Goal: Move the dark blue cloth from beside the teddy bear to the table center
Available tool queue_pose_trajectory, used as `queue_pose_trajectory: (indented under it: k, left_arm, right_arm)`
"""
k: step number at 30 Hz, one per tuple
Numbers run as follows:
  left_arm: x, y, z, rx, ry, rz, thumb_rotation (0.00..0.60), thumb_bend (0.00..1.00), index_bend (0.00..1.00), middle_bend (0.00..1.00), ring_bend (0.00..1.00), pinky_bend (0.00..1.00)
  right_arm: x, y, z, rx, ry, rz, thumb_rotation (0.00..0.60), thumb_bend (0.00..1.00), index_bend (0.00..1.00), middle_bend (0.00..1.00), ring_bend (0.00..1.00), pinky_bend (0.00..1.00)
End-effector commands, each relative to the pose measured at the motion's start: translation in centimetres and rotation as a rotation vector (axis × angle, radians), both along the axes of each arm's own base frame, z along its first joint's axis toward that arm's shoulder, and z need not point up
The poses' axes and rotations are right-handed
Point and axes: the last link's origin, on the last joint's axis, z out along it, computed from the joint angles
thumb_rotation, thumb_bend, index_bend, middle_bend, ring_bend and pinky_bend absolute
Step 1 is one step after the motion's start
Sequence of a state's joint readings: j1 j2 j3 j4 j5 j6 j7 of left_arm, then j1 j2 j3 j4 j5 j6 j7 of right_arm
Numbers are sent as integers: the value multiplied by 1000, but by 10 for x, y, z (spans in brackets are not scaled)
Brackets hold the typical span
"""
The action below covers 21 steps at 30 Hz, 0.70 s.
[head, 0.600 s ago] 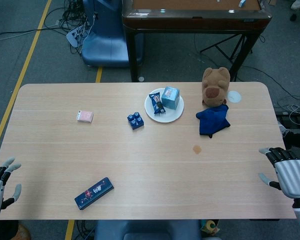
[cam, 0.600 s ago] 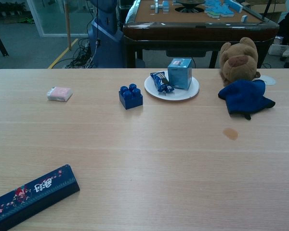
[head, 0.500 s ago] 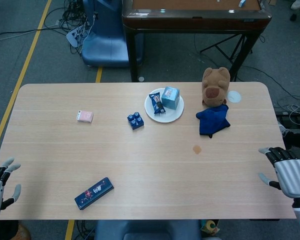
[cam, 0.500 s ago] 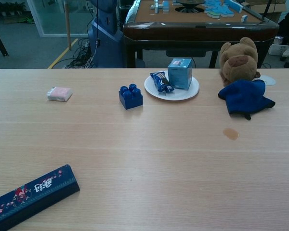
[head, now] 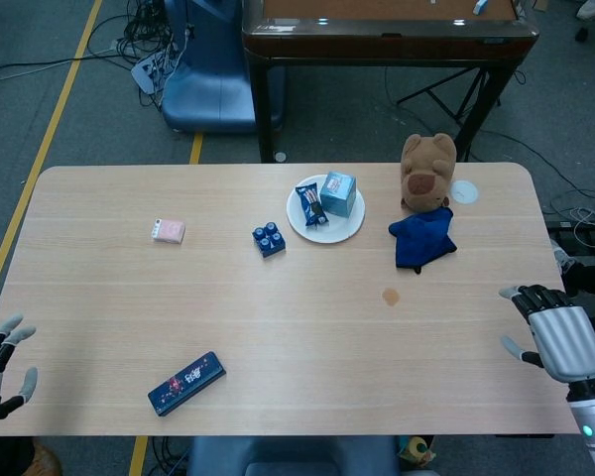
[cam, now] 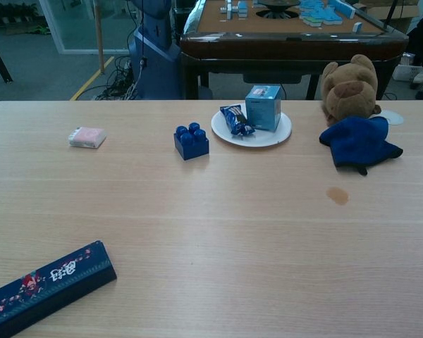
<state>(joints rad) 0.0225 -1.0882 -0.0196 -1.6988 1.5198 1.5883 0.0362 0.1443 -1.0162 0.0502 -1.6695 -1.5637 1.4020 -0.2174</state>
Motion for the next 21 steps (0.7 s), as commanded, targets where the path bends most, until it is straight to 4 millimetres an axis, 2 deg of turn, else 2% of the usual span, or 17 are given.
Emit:
queue_pose_trajectory:
  k: [1,11,14,21]
  left_arm:
    - [0,0,-1,-3,-1,-2,600,411,229,128,188,154]
    - [0,-8,4,17,-11,2,600,411,229,128,188,154]
    - [-1,-10,5,22,-11,6,600,411,229,128,188,154]
    - [-1,-11,5,20,-10,11,600,411,229,127,188,154]
  right_arm:
    - [12,-30,-5,31,32,-13,600,253,293,291,263,319]
    - [30,-125,-36,75,70,-69,600,249,173,215,188,319]
    - [32,-146,-49,89,85,-92,600,234,143,200,168,314]
    - [28,-187,-81,105,119,-151,600,102,123,176,127,289]
